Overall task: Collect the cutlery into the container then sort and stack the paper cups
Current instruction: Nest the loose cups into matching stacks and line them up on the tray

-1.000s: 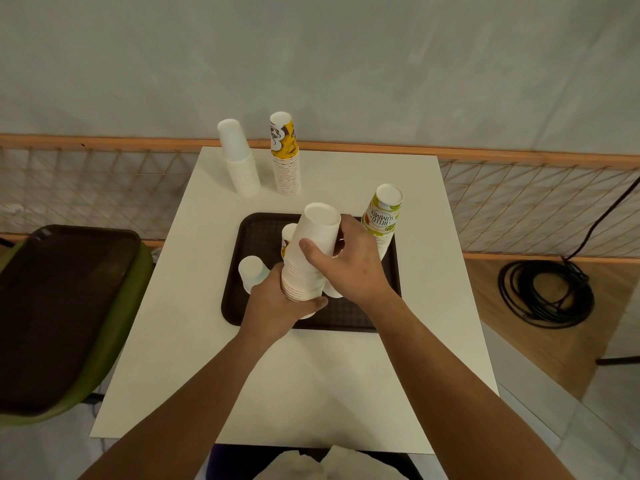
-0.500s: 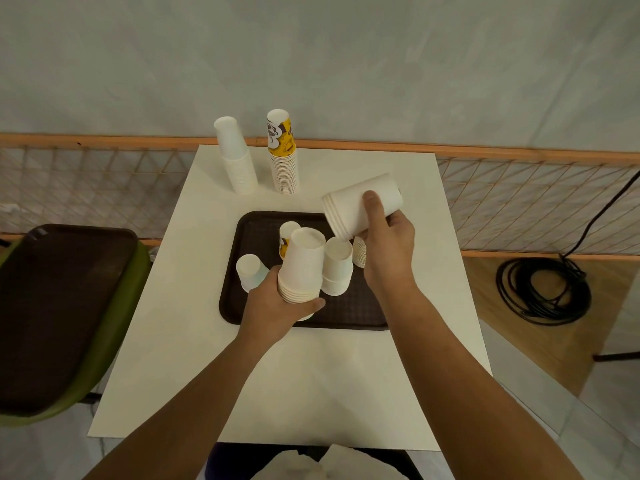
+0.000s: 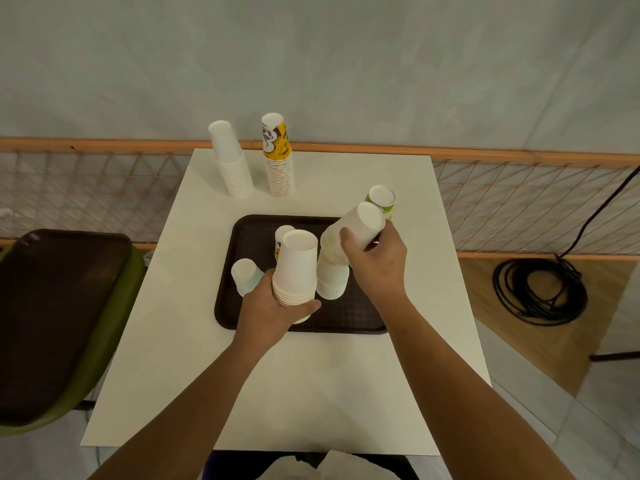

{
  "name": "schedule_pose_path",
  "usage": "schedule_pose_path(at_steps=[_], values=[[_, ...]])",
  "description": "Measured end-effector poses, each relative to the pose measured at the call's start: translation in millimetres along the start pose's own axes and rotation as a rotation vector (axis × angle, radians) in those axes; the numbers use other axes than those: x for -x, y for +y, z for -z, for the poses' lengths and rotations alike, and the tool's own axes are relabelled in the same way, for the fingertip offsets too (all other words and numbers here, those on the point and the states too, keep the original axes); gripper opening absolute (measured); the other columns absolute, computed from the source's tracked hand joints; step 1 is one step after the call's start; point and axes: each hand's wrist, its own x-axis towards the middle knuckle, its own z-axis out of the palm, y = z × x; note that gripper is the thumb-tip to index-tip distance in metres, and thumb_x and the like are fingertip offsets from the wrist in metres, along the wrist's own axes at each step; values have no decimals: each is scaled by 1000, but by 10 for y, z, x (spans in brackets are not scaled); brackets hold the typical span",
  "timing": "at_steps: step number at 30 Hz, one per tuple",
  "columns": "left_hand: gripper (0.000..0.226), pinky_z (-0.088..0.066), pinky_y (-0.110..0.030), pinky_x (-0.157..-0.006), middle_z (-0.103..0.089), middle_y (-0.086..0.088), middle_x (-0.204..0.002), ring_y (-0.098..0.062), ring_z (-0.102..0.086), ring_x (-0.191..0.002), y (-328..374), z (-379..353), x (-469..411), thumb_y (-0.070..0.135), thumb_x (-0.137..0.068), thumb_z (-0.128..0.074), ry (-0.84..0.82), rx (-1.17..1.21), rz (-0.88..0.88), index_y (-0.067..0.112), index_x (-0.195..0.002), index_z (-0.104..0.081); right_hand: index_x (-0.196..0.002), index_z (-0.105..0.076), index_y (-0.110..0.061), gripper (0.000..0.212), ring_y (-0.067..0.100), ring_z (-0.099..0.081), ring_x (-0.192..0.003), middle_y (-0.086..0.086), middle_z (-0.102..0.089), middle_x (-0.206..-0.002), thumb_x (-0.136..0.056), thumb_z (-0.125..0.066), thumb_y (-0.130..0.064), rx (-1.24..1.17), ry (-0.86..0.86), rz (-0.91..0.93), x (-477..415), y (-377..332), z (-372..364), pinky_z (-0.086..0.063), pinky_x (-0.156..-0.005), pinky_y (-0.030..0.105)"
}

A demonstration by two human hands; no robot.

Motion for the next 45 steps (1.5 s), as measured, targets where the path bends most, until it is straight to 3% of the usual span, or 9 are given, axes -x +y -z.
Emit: schedule_pose_path(at_steps=[6, 14, 17, 20, 23, 26, 29, 39, 45], values=[[78, -55, -41, -96, -65, 10, -116, -15, -61, -106, 33, 13, 1, 43, -62, -94, -3, 7, 8, 25, -127, -55, -132, -53, -18, 67, 20, -58, -116, 0, -62, -124, -79, -78, -50, 199, -191, 25, 65, 249, -157, -53, -97, 45], [74, -52, -29, -87, -60, 16, -107, -12, -58, -100, 56, 38, -2, 44, -62, -94, 0, -12, 7, 34, -121, -49, -143, -46, -11, 74, 28, -49, -126, 8, -51, -139, -83, -80, -39, 404, -336, 49, 98, 311, -219, -48, -104, 49], [75, -55, -37, -92, -60, 13, -110, -14, -58, -102, 50, 50, -12, 45, -63, -93, 2, -21, 2, 32, -123, -50, -146, -42, -6, 77, 30, -37, -134, 12, -44, -145, -81, -72, -34, 387, -249, 168, 147, 147, -119, -40, -109, 45], [82, -56, -44, -96, -61, 9, -114, -15, -59, -105, 72, 49, -18, 45, -63, -93, 4, -28, -5, 25, -131, -52, -137, -50, -15, 65, 18, -43, -125, 0, -49, -134, -77, -62, -37, 193, -124, 283, 246, -86, -35, -45, -100, 35], [81, -57, -41, -95, -65, 10, -114, -15, -63, -105, 110, 39, -18, 45, -62, -94, -9, -7, -26, 28, -130, -53, -140, -47, -23, 70, 11, -51, -117, -10, -51, -129, -78, -63, -51, 127, -272, 224, 281, -279, -54, -49, -92, 27], [77, -55, -33, -89, -62, 22, -107, -7, -63, -97, 171, 32, -13, 43, -63, -93, -27, 25, -50, 33, -127, -50, -139, -50, -24, 75, 10, -55, -116, -11, -56, -127, -77, -73, -60, 181, -429, 193, 263, -341, -141, -53, -94, 34], [81, -56, -39, -92, -63, 11, -118, -16, -63, -106, 209, 25, -22, 39, -67, -92, -28, -2, -67, 27, -134, -48, -128, -58, -23, 63, 9, -61, -104, -6, -65, -117, -77, -80, -54, 182, -456, 208, 254, -335, -210, -57, -88, 38], [78, -57, -47, -95, -69, 1, -112, -20, -65, -104, 218, 54, -26, 45, -62, -94, -30, -62, -59, 19, -127, -58, -117, -58, -30, 54, -2, -62, -90, -17, -64, -102, -75, -78, -58, 122, -291, 163, 230, -365, -231, -52, -73, 15], [71, -56, -46, -94, -70, -1, -107, -21, -65, -101, 214, 48, -46, 44, -63, -94, -23, -82, -53, 17, -120, -61, -97, -64, -28, 47, -1, -68, -81, -14, -70, -87, -71, -75, -65, -49, -157, -43, 91, -454, -109, -54, -64, 19]])
